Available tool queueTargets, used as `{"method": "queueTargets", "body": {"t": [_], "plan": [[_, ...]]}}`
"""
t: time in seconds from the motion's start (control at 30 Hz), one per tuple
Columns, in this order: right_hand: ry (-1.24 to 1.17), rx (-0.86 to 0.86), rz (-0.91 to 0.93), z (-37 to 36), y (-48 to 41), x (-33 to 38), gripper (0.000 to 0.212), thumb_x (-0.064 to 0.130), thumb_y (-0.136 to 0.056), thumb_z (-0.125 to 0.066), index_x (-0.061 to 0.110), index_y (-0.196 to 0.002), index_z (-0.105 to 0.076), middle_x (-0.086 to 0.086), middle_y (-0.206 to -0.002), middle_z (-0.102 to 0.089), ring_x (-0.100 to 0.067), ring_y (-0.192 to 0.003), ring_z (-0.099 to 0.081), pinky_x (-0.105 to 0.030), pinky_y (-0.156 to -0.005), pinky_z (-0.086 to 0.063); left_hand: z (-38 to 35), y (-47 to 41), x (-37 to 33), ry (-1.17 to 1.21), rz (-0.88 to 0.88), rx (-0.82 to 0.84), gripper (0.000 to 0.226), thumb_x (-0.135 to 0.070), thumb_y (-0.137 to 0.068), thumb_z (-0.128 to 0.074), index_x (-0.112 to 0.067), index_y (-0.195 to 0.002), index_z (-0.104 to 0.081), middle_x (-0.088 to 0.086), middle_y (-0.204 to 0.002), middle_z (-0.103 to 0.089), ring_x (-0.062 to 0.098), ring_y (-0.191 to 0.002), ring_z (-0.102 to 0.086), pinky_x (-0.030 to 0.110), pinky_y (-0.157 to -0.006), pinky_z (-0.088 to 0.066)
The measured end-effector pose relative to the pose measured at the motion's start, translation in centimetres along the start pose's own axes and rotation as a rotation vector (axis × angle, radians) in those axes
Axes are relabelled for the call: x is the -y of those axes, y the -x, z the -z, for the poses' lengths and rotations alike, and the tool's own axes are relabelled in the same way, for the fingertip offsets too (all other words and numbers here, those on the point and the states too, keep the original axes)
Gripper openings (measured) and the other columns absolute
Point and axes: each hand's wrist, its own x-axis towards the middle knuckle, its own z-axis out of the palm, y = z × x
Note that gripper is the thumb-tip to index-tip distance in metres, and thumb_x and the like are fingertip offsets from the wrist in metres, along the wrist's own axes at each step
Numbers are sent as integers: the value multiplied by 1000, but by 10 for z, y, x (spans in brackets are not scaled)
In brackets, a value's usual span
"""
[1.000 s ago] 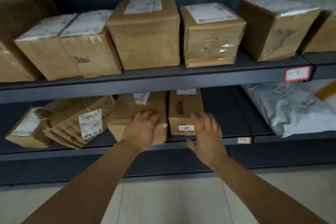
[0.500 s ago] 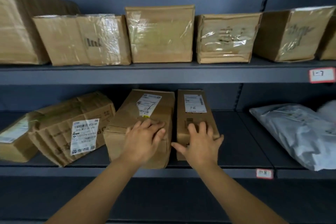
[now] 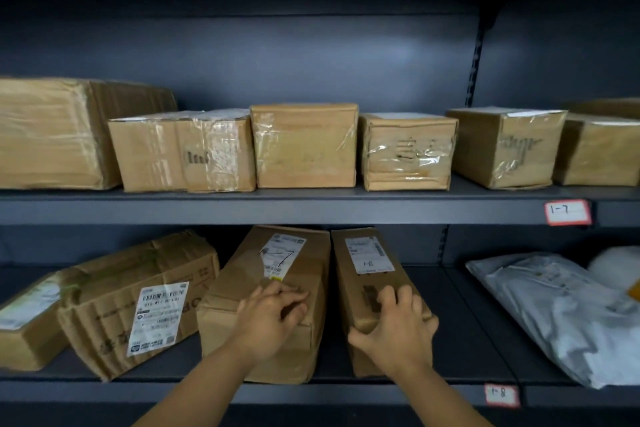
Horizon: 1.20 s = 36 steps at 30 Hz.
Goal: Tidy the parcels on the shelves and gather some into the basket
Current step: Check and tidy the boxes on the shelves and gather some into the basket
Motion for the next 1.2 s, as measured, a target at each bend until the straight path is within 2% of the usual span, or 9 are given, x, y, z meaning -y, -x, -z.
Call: {"method": "queueTargets", "body": {"t": [0.17, 0.3, 0.43, 0.5, 0.57, 0.63, 0.93, 1.07, 1.2], "plan": [[23, -31, 85, 22, 20, -24, 86, 75, -57, -41, 33, -131, -45, 1, -142, -30, -26, -132, -26, -48, -104, -27, 3, -3, -6, 4, 11, -16, 34, -43, -96, -45, -40, -129, -53, -16, -128, -49, 8, -123, -38, 24, -100, -29], [-15, -70, 83, 22, 48, -32, 87, 75, -49, -47, 33, -126, -50, -2, -157, -5, -36, -136, -19, -52, -104, -28, 8, -3, -33, -217, 6, -81, 32, -41, -96, -44, -34, -123, -60, -9, -124, -57, 15, -120, -44, 30, -96, -35], [-51, 58, 5, 23, 59, -42, 100, 70, -55, -56, 36, -142, -22, -6, -155, 24, -35, -141, -1, -50, -111, -18, -6, 3, -92, 33, -11, -99, 39, -44, -95, -47, -21, -126, -56, -2, -118, -64, 15, -110, -56, 24, -88, -42], [-89, 20, -37, 20, 67, -44, 106, 69, -48, -59, 36, -142, -24, -8, -158, 9, -32, -139, -7, -52, -108, -25, -21, 3, -111, 286, 161, 112, 49, -49, -91, -52, -17, -128, -51, 1, -125, -60, 17, -112, -57, 24, -90, -45], [-84, -51, -36, 12, 75, -53, 108, 70, -31, -60, 32, -132, -42, -9, -151, -30, -31, -126, -30, -55, -88, -45, -38, 4, -117, 558, 338, 341, 55, -47, -87, -61, -18, -131, -44, 0, -131, -55, 18, -116, -53, 33, -93, -47], [-71, -87, -7, 2, 82, -67, 108, 74, -24, -57, 31, -123, -49, -8, -136, -47, -32, -112, -42, -53, -70, -52, -50, 9, -119, 725, 426, 511, 66, -37, -83, -70, -26, -138, -33, -7, -131, -51, 17, -114, -49, 40, -88, -46], [-80, -138, 18, -4, 95, -95, 109, 68, -27, -61, 28, -128, -48, -7, -136, -46, -36, -119, -41, -58, -78, -50, -66, 16, -137, 866, 325, 536, 101, -23, -83, -72, -54, -142, 4, -16, -120, -47, 18, -123, -44, 49, -89, -46], [-78, -136, 45, 2, 87, -111, 106, 68, -35, -64, 27, -131, -47, -6, -139, -42, -37, -123, -36, -60, -81, -49, -72, 11, -147, 941, 335, 515, 96, -26, -85, -70, -52, -143, 2, -17, -112, -51, 10, -108, -50, 40, -80, -52], [-70, -110, 22, 8, 80, -130, 105, 72, -47, -60, 31, -140, -35, -2, -150, -27, -36, -134, -23, -59, -99, -38, -85, 8, -155, 875, 282, 428, 90, -31, -85, -68, -46, -147, -5, -6, -136, -49, 15, -121, -47, 43, -96, -45]]}}
